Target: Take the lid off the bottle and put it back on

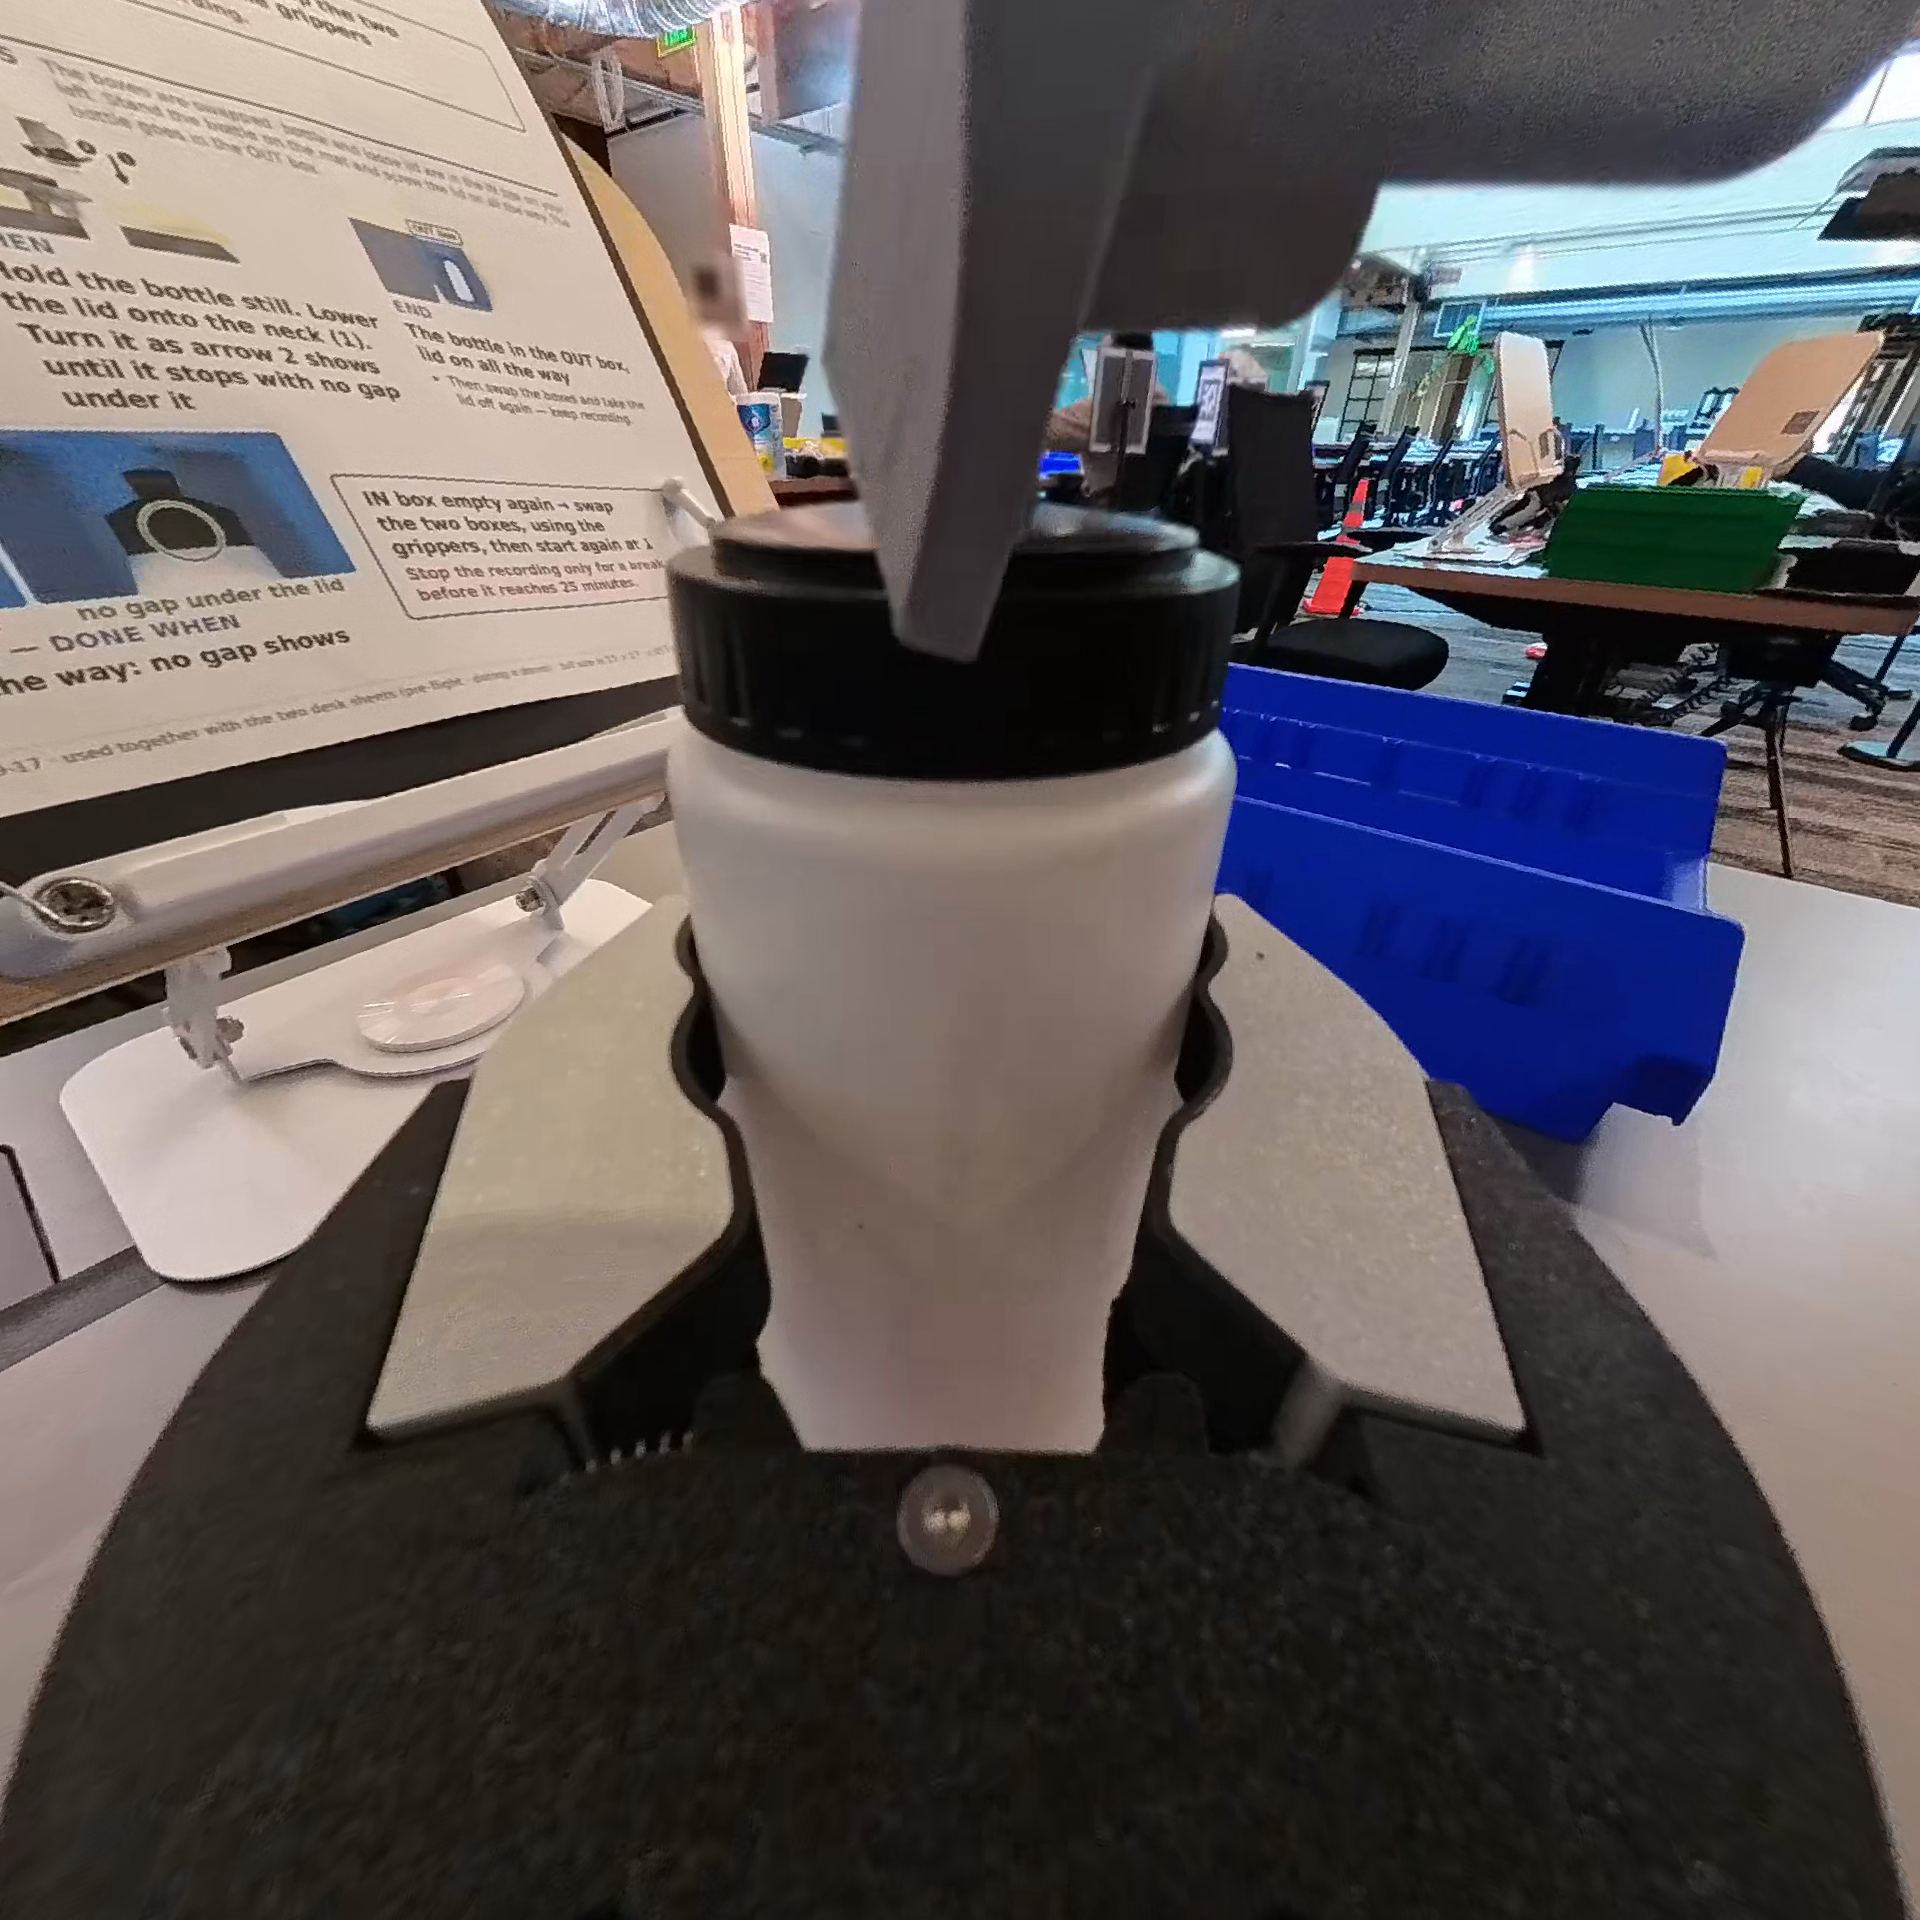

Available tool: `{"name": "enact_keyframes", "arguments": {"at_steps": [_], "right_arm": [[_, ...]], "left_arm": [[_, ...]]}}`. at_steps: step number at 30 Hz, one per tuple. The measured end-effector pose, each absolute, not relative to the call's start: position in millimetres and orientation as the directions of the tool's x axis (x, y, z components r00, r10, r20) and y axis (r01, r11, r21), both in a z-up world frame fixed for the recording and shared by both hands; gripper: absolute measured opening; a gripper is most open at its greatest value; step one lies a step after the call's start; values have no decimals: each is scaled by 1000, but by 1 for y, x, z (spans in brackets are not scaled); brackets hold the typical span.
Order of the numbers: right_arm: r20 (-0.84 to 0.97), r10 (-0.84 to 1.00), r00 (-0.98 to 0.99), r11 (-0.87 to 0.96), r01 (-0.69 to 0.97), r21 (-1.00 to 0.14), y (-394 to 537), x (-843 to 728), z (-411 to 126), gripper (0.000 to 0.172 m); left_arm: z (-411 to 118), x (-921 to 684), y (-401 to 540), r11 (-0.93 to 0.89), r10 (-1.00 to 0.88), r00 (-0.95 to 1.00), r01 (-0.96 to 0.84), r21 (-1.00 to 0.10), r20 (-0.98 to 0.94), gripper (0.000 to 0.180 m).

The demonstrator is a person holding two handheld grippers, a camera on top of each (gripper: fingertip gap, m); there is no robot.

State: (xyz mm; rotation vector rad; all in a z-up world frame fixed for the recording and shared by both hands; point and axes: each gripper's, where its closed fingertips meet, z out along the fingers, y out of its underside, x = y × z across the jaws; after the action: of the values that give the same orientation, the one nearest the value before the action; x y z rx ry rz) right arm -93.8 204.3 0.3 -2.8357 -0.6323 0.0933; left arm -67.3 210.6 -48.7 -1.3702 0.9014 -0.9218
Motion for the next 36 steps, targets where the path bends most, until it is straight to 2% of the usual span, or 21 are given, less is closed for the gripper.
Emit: {"name": "enact_keyframes", "arguments": {"at_steps": [3, 7, 9, 12, 14, 15, 19, 21, 23, 25, 27, 28, 29, 31, 34, 36], "right_arm": [[-9, 452, 892, -871, 439, -219, 204, -92, 0, 66], [35, 644, 764, -748, 639, -176, 204, -94, 1, 66], [53, 763, 644, -632, 761, -145, 203, -93, 2, 66], [132, 942, 308, -294, 949, -116, 199, -91, 4, 61], [178, 972, 155, -139, 985, -97, 196, -93, 6, 50], [189, 972, 136, -119, 988, -97, 198, -95, 7, 48], [181, 937, 298, -278, 952, -127, 207, -100, 12, 66], [162, 915, 369, -341, 923, -177, 206, -104, 17, 88], [164, 851, 499, -460, 859, -227, 210, -105, 20, 101], [122, 733, 669, -626, 734, -265, 212, -103, 21, 94], [73, 544, 836, -807, 545, -230, 208, -90, 14, 95], [43, 470, 881, -854, 467, -227, 206, -88, 12, 99], [23, 442, 897, -864, 432, -256, 206, -90, 11, 95], [49, 433, 900, -861, 429, -274, 208, -88, 8, 89], [40, 439, 898, -875, 437, -207, 198, -88, -4, 71], [44, 454, 890, -871, 454, -188, 197, -89, -5, 69]], "left_arm": [[-49, -67, 211, -4, -922, 386, 11, -1000, 8, 86], [-49, -68, 210, -7, -927, 374, 16, -1000, 12, 86], [-49, -66, 209, -2, -929, 369, 12, -1000, 6, 86], [-49, -65, 208, -3, -934, 358, 11, -1000, 7, 86], [-49, -67, 210, -17, -931, 364, 24, -1000, 24, 86], [-49, -69, 212, -26, -931, 363, 35, -999, 37, 86], [-49, -71, 212, -32, -934, 354, 39, -999, 44, 86], [-50, -68, 210, -14, -933, 359, 25, -1000, 22, 86], [-50, -66, 208, 2, -931, 366, 13, -1000, 2, 86], [-50, -66, 208, 2, -928, 374, 12, -1000, 3, 86], [-50, -67, 209, -3, -926, 377, 18, -1000, 10, 86], [-50, -67, 209, -6, -926, 377, 20, -1000, 13, 86], [-50, -67, 209, -6, -926, 377, 21, -1000, 13, 86], [-50, -67, 209, -4, -926, 378, 18, -1000, 11, 86], [-50, -66, 208, 1, -925, 380, 13, -1000, 4, 86], [-50, -66, 208, 0, -925, 380, 13, -1000, 5, 86]]}}
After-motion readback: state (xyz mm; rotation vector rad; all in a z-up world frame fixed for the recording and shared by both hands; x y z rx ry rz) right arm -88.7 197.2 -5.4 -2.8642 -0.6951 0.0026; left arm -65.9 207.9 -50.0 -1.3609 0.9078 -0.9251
